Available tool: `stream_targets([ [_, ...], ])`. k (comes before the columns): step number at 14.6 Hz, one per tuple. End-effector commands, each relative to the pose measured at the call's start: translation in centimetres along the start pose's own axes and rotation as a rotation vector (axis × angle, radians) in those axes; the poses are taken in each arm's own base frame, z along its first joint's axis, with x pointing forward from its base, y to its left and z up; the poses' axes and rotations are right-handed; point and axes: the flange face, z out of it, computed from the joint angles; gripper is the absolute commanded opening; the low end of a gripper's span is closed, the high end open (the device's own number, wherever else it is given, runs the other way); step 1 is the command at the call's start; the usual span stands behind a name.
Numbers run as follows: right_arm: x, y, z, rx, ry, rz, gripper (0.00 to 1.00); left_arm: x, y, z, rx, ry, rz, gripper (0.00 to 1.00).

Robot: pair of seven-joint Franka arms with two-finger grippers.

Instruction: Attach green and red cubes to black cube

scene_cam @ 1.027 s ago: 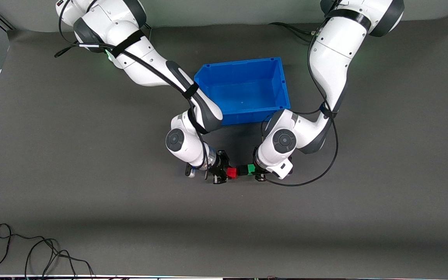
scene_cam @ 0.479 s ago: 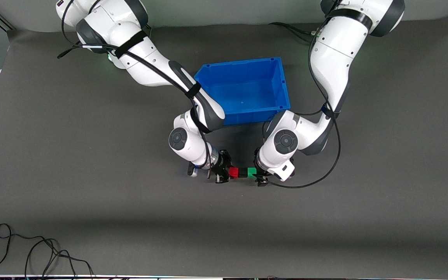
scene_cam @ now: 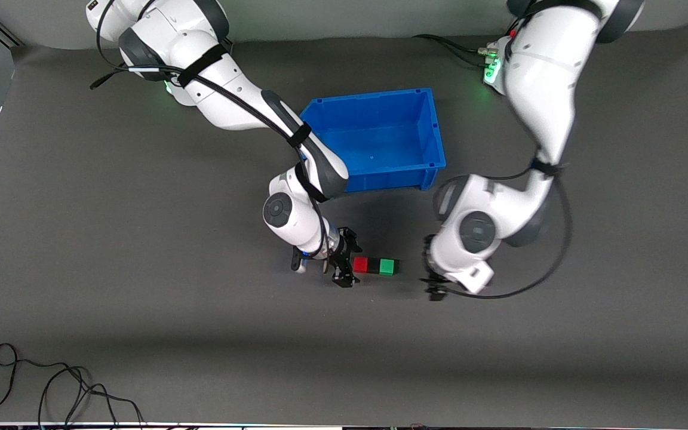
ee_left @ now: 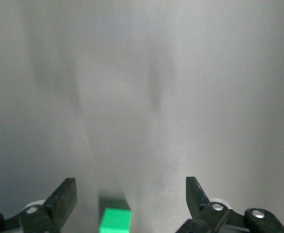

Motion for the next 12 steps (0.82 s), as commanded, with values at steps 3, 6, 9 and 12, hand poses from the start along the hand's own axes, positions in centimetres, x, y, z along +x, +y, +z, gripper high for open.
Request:
stream_targets([
  [3,-1.4,-3.9,-6.8,-0.005,0.073,-0.097,1.0,11.6,0.0,-7.6,0.073,0.003,0.31,1.0],
  [6,-1.8,-5.2,-11.7,-0.018,0.152,-0.165,1.0,18.0,-1.4,-13.0,0.076,-0.012,0.513,1.0],
  [9,-2.7,-5.6,-18.9,-0.094,0.239,-0.328,1.0,21.3,-4.3,-17.1,0.07,0.005,0.79,1.0],
  [12,-0.7,-6.3,-26.9,-0.217,0.288,-0.496,1.0,25.2,-6.9,-21.8,0.034,0.01,1.096,1.0],
])
